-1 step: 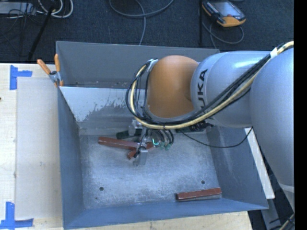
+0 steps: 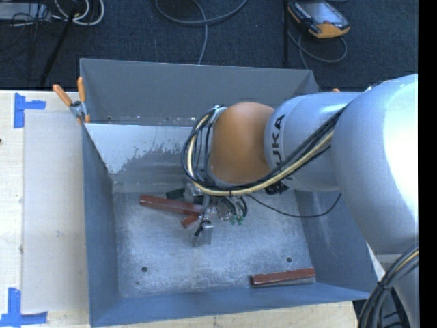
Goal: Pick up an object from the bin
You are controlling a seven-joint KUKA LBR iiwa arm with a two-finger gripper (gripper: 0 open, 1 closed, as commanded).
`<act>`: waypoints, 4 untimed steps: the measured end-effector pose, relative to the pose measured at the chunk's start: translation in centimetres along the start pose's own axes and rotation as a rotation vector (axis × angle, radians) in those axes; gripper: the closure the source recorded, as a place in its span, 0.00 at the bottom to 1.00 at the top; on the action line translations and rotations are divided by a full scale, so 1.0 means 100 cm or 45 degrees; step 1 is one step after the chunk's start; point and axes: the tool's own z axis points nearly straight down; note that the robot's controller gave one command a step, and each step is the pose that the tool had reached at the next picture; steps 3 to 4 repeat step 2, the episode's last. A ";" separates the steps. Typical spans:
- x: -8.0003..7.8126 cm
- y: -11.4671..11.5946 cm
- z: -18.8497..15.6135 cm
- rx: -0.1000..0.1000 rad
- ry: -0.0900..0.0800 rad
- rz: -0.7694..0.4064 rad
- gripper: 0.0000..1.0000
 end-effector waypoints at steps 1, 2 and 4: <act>-0.001 0.001 -0.003 -0.002 -0.005 0.003 1.00; 0.016 -0.022 -0.141 0.000 -0.012 0.011 1.00; 0.016 -0.022 -0.141 0.000 -0.012 0.011 1.00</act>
Offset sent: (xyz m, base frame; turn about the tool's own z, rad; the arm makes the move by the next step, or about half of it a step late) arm 0.0000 0.0000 0.0000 0.0000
